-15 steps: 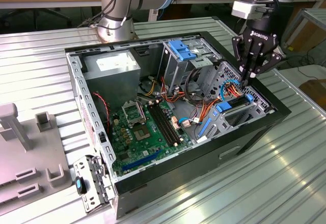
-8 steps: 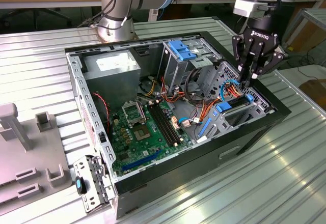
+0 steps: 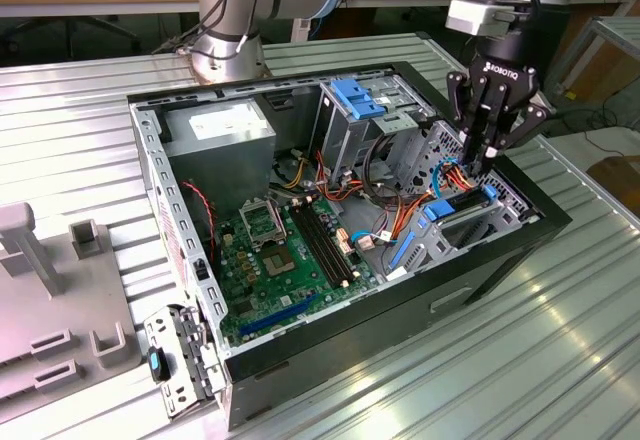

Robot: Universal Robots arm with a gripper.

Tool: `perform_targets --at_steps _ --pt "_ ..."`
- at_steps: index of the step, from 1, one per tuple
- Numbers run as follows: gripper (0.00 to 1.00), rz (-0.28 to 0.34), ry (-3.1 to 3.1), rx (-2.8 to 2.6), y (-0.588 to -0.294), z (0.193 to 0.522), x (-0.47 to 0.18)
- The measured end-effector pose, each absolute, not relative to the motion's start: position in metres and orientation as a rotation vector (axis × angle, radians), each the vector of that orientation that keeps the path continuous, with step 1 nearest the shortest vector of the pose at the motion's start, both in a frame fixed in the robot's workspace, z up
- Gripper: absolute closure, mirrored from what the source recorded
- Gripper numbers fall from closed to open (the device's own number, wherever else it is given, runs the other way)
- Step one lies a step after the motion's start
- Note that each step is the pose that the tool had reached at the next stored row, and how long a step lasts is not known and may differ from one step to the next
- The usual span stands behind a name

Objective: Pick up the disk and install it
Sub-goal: 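Insert the second disk wire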

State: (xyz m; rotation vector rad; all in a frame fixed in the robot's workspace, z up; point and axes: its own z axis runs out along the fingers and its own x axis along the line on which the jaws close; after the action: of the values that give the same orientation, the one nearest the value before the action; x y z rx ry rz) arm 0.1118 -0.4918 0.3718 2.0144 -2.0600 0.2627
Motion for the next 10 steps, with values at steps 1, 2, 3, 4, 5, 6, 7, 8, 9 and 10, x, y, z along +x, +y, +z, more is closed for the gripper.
perform_targets --at_steps 1,2,3,4,5,6,7,8,9,10 --pt "0.7 0.267 -2.059 2.011 -0.4917 0.3714 0.1118" --pt "0.7 0.271 -2.057 2.009 -0.4917 0.3709 0.1119" --pt "0.7 0.273 -2.057 2.006 -0.4915 0.3685 0.1151" --pt "0.71 0.273 -2.057 2.005 -0.4915 0.3672 0.1163" --pt "0.78 0.274 -2.057 2.004 -0.4915 0.3665 0.1172" --pt "0.84 0.274 -2.057 2.004 -0.4915 0.3664 0.1174" --pt "0.84 0.274 -2.057 2.004 -0.4915 0.3663 0.1174" --pt "0.84 0.274 -2.058 2.004 -0.4916 0.3661 0.1174" --pt "0.84 0.274 -2.058 2.004 -0.4919 0.3661 0.1175" --pt "0.84 0.266 -2.062 2.009 -0.4937 0.3661 0.1175"
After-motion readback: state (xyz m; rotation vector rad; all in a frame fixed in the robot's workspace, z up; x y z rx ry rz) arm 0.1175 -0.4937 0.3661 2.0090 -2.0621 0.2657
